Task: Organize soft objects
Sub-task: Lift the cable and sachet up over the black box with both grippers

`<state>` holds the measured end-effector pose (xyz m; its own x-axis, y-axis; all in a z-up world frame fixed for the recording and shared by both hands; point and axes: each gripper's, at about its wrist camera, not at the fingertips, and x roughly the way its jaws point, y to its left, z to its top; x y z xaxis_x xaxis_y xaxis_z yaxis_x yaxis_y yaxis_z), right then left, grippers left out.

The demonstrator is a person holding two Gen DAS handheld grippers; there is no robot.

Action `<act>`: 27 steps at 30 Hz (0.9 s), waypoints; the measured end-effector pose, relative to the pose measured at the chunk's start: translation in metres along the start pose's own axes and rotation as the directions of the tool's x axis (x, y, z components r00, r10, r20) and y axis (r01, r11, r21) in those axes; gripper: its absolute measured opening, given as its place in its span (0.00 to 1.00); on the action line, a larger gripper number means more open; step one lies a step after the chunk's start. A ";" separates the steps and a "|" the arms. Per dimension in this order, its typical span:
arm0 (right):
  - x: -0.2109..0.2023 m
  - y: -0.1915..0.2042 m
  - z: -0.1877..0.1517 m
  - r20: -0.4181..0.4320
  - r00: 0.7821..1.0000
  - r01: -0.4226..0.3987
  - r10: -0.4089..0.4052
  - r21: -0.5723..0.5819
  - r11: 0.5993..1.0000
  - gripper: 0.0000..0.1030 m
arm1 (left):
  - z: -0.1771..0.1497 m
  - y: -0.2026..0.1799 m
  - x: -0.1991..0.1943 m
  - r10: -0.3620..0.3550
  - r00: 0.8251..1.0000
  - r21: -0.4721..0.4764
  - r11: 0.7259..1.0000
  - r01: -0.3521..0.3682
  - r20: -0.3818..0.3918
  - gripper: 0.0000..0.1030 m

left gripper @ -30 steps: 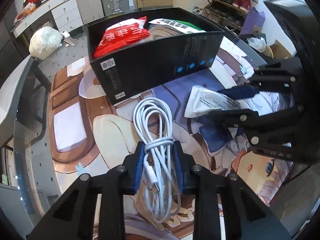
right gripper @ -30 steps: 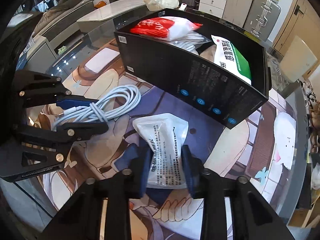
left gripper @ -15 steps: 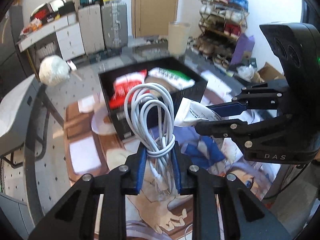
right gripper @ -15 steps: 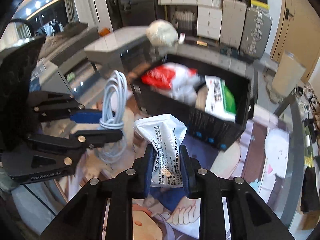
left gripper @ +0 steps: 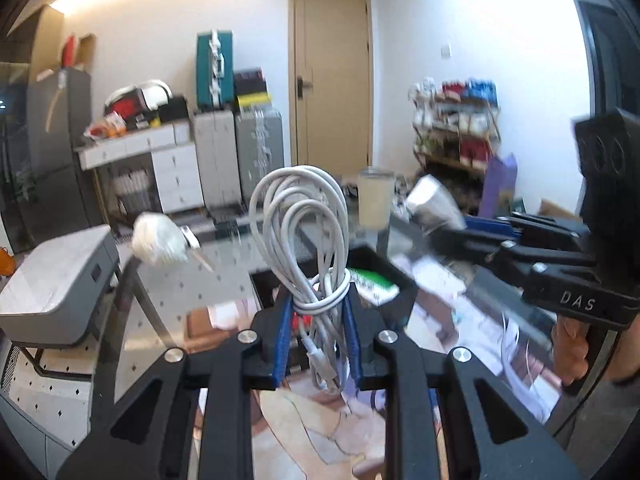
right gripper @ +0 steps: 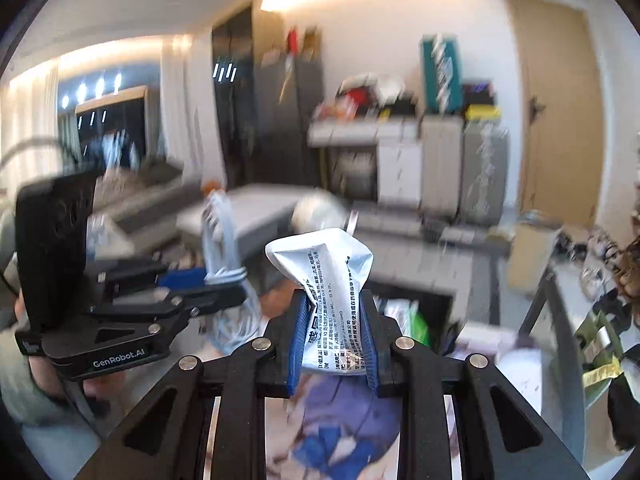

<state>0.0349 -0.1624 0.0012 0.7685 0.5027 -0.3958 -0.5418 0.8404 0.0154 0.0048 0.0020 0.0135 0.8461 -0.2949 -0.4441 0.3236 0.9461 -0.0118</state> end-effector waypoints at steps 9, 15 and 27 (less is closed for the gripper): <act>-0.019 0.011 0.005 0.133 0.989 0.069 -0.064 -0.032 0.997 0.24 | 0.003 0.012 -0.024 0.033 0.988 -0.003 0.999 -0.033 0.149 0.21; -0.023 0.012 0.001 0.133 0.990 0.056 -0.052 -0.023 0.998 0.24 | 0.003 0.014 -0.023 0.022 0.988 -0.009 1.000 -0.021 0.150 0.21; -0.022 0.003 0.000 0.126 0.991 0.040 -0.039 -0.011 0.999 0.24 | 0.005 0.012 -0.026 0.020 0.985 -0.020 1.000 -0.017 0.172 0.21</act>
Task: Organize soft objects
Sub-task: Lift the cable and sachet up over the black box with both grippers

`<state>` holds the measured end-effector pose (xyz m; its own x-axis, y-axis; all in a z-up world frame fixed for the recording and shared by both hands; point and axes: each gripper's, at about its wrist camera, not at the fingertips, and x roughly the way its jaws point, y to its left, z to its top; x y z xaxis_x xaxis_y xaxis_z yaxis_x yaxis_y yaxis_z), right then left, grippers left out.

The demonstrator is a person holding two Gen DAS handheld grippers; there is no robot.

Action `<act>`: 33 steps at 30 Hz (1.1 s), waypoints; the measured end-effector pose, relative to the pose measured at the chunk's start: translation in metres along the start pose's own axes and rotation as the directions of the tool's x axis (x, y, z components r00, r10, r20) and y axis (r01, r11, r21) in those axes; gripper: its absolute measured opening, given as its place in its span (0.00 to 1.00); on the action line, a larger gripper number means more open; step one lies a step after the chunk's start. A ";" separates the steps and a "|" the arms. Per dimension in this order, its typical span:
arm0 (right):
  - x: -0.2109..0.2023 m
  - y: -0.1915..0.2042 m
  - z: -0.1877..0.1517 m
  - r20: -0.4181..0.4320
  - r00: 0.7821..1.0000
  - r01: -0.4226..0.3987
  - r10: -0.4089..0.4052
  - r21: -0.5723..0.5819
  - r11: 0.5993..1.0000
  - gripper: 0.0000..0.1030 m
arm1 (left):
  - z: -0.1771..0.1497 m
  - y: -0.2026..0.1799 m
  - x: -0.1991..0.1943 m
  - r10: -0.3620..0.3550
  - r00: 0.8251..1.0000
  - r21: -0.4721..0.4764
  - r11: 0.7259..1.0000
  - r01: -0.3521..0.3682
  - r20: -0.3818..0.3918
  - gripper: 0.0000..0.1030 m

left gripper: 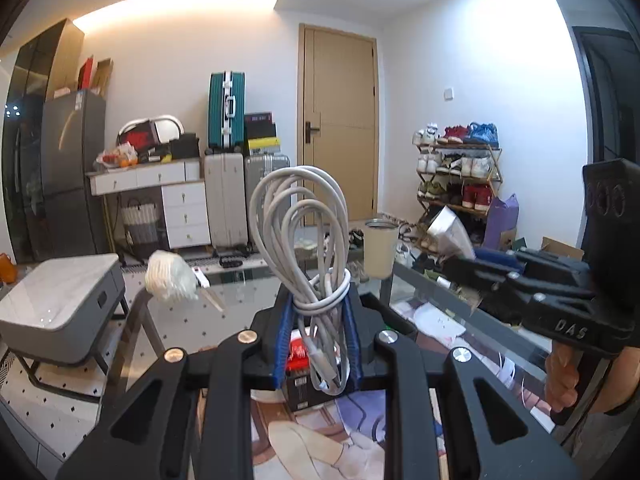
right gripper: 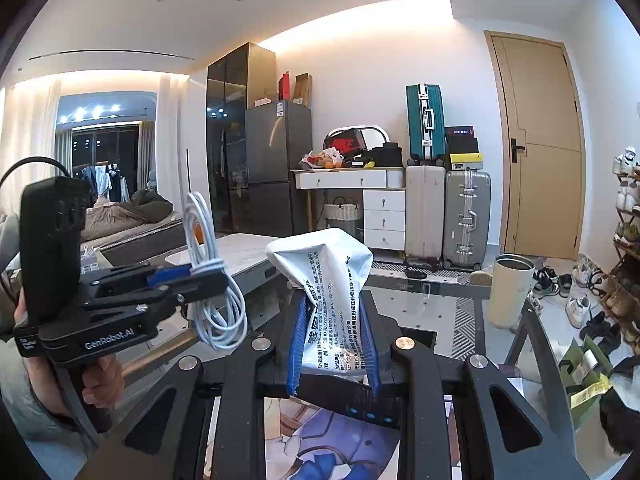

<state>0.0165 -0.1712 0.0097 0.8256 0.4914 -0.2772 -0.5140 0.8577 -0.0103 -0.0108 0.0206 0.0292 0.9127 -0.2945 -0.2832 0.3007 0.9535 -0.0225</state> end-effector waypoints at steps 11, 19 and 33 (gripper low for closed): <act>0.018 -0.006 0.018 0.017 0.999 0.031 -0.031 0.028 0.999 0.24 | 0.023 0.007 0.016 -0.050 0.998 -0.102 0.993 0.053 0.026 0.21; 0.032 -0.016 0.037 0.042 0.997 0.067 -0.069 0.046 0.997 0.24 | 0.036 0.017 0.041 -0.043 0.999 -0.132 0.990 0.045 0.019 0.21; 0.069 -0.026 0.049 -0.016 0.995 0.101 -0.100 0.038 0.994 0.24 | 0.039 0.017 0.080 -0.040 0.999 -0.136 0.990 0.040 0.001 0.21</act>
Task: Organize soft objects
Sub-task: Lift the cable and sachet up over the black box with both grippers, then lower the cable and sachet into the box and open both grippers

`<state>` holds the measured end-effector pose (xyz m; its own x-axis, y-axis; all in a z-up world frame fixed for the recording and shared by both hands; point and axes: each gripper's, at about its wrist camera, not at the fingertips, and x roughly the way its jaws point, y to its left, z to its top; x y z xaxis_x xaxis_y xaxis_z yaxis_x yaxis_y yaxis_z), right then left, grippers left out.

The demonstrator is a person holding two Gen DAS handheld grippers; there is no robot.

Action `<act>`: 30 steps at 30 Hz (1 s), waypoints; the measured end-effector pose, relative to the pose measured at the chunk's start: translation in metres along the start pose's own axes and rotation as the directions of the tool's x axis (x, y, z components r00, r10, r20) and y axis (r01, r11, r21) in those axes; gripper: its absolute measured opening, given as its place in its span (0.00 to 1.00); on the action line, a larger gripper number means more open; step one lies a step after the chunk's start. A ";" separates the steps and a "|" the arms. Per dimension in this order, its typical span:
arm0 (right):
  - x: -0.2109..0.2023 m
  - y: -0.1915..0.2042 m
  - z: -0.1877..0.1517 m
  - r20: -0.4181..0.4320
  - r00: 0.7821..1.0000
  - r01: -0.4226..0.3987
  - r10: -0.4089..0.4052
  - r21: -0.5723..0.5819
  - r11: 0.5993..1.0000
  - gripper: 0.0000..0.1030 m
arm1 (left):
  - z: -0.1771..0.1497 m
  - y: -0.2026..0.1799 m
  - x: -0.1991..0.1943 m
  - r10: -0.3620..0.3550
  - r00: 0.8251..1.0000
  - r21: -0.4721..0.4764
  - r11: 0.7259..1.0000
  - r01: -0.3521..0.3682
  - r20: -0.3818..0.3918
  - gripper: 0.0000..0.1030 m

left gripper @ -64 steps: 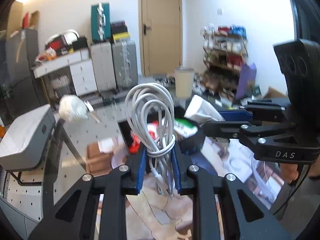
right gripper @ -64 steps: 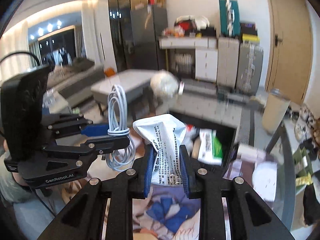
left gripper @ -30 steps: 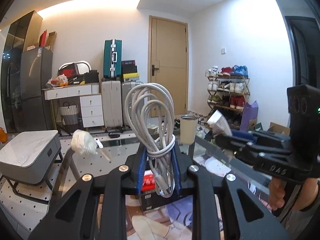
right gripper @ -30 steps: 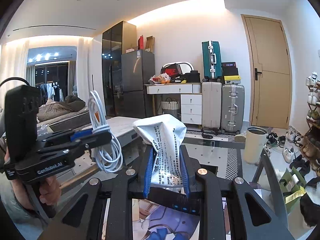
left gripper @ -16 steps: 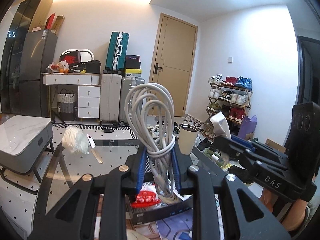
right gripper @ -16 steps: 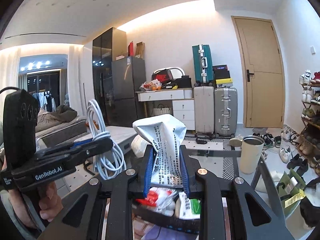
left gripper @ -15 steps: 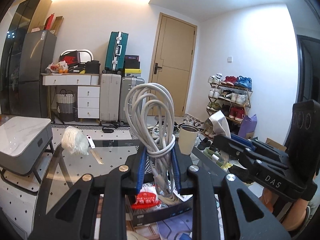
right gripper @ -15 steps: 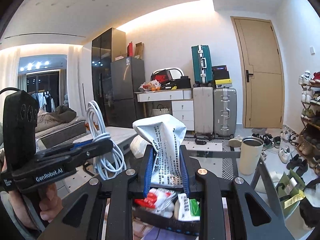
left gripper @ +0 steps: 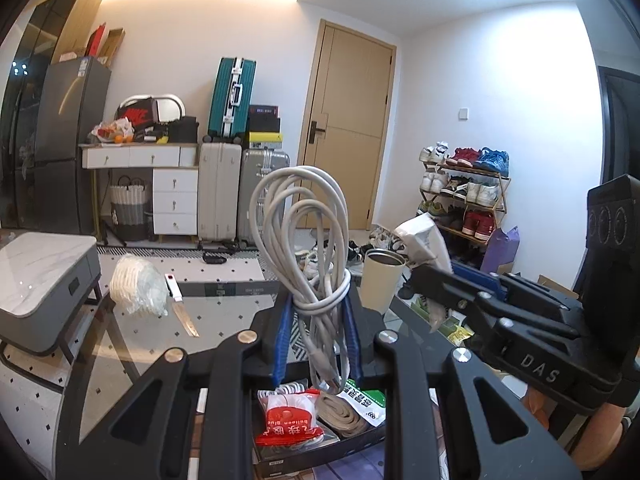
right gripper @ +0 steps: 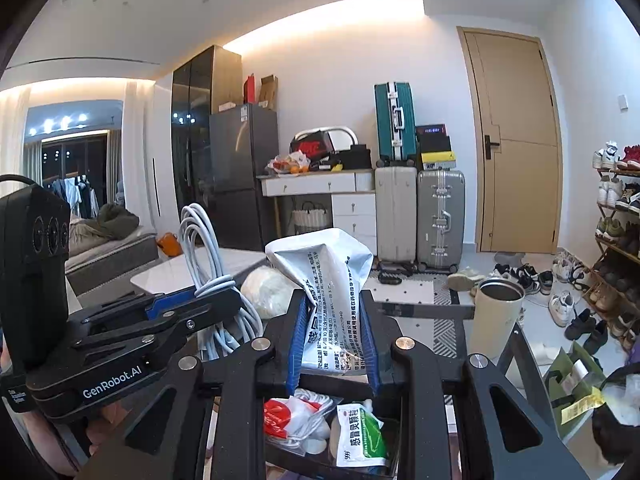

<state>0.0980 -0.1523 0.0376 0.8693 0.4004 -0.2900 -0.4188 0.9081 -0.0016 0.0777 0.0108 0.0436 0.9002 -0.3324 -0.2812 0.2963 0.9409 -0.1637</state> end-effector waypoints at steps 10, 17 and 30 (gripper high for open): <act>0.035 0.002 -0.004 -0.134 0.991 0.008 -0.007 0.004 1.000 0.24 | 0.002 0.010 0.023 -0.009 0.998 -0.031 0.999 0.007 -0.064 0.21; 0.074 -0.004 -0.016 -0.296 0.955 -0.013 0.021 0.030 0.999 0.24 | -0.004 0.020 0.052 0.012 0.977 -0.066 0.997 -0.027 -0.214 0.21; 0.138 -0.023 -0.079 -0.644 0.763 -0.002 0.065 0.098 0.995 0.25 | -0.052 0.025 0.108 -0.032 0.849 -0.114 0.993 -0.033 -0.527 0.21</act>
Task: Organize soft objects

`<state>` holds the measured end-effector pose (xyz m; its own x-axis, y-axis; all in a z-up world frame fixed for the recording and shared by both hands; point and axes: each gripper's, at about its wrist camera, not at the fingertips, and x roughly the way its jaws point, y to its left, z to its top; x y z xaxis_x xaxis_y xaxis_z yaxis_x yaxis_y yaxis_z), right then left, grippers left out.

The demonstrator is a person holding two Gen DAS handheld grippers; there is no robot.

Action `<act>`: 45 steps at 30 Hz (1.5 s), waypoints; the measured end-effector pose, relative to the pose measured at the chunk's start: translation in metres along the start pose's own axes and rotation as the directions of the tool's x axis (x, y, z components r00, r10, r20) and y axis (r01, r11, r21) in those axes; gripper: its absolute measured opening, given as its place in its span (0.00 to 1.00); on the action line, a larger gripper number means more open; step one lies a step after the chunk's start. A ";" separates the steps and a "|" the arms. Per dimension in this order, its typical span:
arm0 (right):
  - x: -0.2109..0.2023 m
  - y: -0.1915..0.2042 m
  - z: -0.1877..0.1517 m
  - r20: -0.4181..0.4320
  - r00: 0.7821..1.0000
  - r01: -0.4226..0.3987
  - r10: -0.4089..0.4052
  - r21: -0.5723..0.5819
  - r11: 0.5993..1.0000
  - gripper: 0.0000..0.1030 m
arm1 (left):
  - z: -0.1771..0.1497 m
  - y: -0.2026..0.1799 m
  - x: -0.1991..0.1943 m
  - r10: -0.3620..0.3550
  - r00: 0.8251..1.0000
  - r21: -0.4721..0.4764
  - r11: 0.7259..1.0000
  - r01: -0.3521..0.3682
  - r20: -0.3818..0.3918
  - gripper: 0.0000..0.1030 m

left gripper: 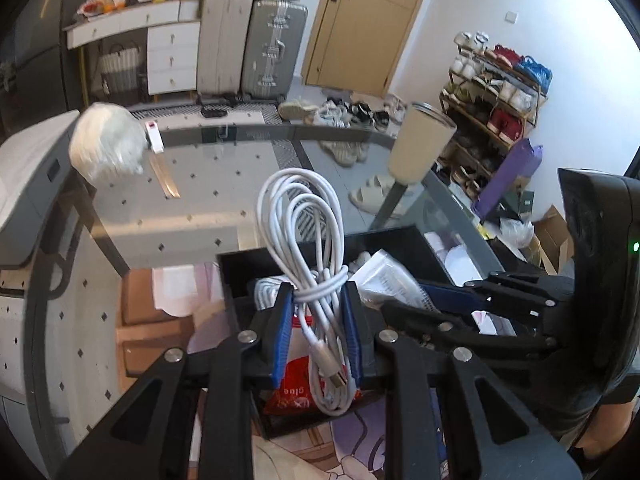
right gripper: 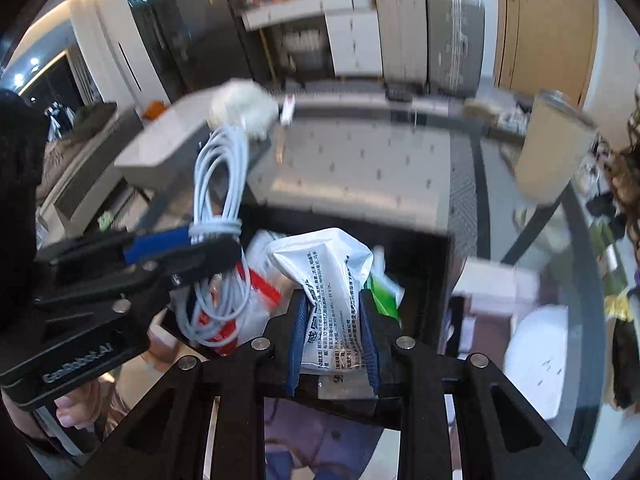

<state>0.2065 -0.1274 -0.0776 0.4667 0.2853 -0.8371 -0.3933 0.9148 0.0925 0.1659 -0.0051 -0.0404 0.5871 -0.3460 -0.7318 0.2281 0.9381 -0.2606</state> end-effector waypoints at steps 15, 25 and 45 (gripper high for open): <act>0.015 -0.003 -0.003 -0.069 0.998 0.004 -0.004 0.001 1.000 0.25 | -0.007 0.000 0.028 -0.003 0.995 0.016 1.000 0.005 -0.103 0.21; 0.011 -0.003 -0.011 -0.085 0.996 -0.027 0.027 0.000 1.000 0.25 | -0.007 0.002 0.030 0.000 0.995 0.023 1.000 0.002 -0.099 0.21; -0.092 -0.003 -0.038 0.414 0.910 0.020 -0.029 0.024 1.000 0.99 | -0.022 0.004 -0.068 0.074 0.939 -0.037 0.997 -0.065 0.335 0.92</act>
<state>0.1343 -0.1671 -0.0217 0.7637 0.3518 -0.5412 -0.3645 0.9270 0.0882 0.1103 0.0228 -0.0056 0.8285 -0.2606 -0.4956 0.1606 0.9585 -0.2355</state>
